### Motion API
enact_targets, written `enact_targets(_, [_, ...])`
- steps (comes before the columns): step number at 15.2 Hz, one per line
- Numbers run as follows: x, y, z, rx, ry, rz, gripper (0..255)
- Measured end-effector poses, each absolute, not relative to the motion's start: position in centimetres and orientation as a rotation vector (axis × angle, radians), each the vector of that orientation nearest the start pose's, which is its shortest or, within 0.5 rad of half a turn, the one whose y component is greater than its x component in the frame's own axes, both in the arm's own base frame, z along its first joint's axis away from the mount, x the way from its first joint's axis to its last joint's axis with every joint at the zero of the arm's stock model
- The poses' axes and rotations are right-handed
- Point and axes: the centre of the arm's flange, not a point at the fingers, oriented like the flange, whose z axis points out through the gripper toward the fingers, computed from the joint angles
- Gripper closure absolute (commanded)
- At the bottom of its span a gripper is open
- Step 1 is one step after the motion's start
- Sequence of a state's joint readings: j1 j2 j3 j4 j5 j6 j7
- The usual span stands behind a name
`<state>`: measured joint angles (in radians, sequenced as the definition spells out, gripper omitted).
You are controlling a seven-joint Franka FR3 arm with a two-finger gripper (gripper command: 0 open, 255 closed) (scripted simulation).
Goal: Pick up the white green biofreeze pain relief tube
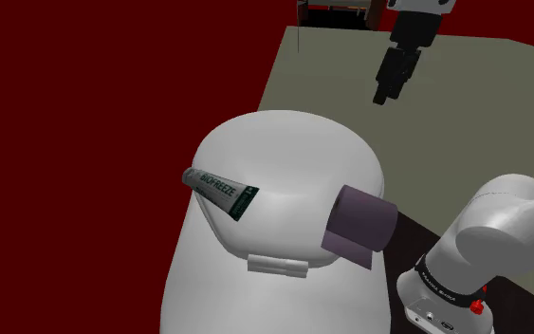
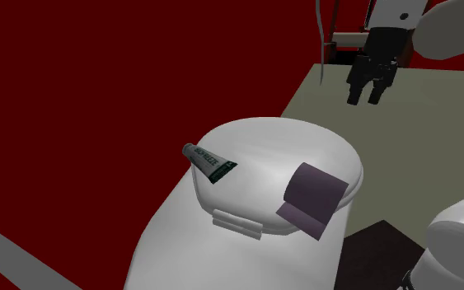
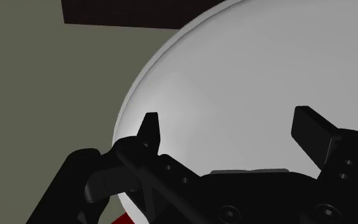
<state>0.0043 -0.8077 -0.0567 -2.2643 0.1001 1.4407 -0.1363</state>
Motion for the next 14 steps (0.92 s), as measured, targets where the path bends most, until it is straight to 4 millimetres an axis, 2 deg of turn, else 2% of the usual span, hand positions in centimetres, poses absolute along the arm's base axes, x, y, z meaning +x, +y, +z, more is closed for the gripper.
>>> enact_targets(1, [28.7,-1.0,62.9,-2.995,-0.171,0.007,0])
enact_targets(3, [29.4,0.4,62.7,-3.001,-0.183,0.013,0])
enact_targets(11, [33.4,10.5,61.5,-3.037,-0.258,0.05,0])
enact_targets(14, [35.0,14.4,60.1,-3.049,-0.287,0.065,0])
